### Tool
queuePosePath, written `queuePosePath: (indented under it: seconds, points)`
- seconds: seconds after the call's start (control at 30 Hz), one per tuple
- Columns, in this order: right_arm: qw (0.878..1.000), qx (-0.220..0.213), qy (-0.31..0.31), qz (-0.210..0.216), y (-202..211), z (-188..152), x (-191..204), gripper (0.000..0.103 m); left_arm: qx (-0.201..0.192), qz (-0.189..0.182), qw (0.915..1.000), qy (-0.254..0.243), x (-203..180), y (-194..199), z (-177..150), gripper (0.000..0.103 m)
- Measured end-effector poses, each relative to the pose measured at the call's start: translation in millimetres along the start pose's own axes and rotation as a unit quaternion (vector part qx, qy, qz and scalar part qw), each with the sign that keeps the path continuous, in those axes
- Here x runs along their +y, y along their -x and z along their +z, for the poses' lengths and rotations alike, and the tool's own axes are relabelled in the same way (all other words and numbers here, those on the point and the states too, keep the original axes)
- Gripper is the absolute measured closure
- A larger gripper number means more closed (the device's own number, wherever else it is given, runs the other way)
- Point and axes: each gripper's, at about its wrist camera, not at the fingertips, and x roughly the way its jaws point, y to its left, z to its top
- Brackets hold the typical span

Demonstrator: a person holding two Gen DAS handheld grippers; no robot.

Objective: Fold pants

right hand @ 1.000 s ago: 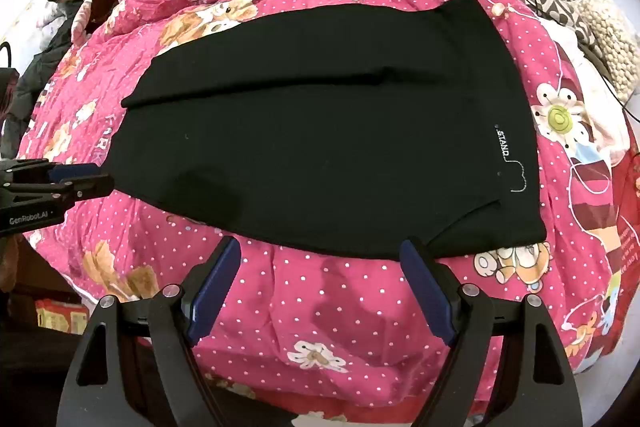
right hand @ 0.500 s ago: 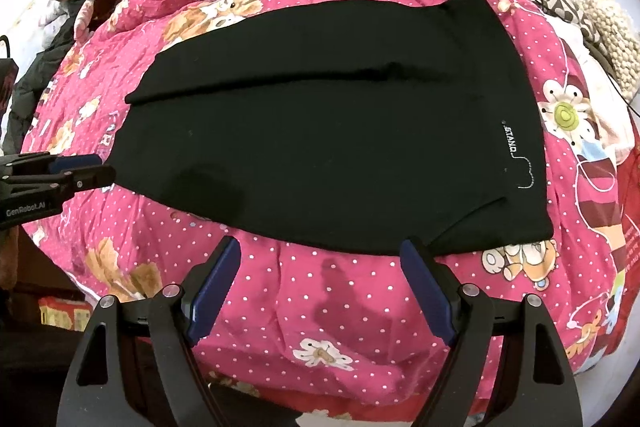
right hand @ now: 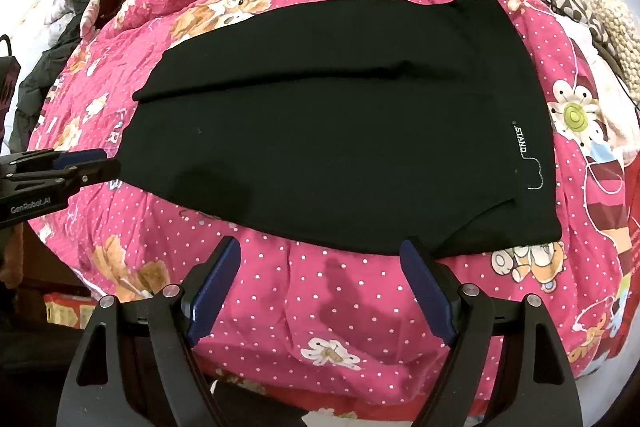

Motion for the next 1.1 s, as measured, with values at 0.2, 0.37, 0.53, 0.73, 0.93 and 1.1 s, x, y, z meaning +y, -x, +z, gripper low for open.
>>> queuePosePath:
  seconds: [0.2, 0.37, 0.53, 0.73, 0.93, 1.1]
  points:
    - [1.0, 0.002, -0.002, -0.001, -1.1, -0.1, 0.2, 0.021, 0.001, -0.001, 1.0, -0.003, -1.2, -0.4, -0.5, 0.063]
    - [1.0, 0.004, -0.003, -0.002, -1.3, -0.6, 0.1, 0.021, 0.006, -0.002, 1.0, -0.005, -2.2, -2.1, -1.2, 0.063]
    - [1.0, 0.003, -0.003, -0.005, -1.8, -0.8, 0.1, 0.021, 0.007, 0.0, 0.9999, -0.008, -4.4, -2.7, -1.3, 0.063]
    - [1.0, 0.005, -0.005, -0.006, -2.2, -1.3, -0.8, 0.021, 0.006, 0.001, 1.0, -0.006, -3.9, -2.8, -1.9, 0.063]
    - [1.0, 0.005, -0.005, -0.006, -2.4, -1.3, -1.5, 0.021, 0.011, -0.003, 0.9999, -0.005, -4.0, -4.1, -2.4, 0.063]
    - [1.0, 0.005, -0.005, -0.007, -2.2, -1.3, -1.9, 0.021, 0.011, -0.004, 0.9999, -0.005, -4.6, -3.8, -2.5, 0.063]
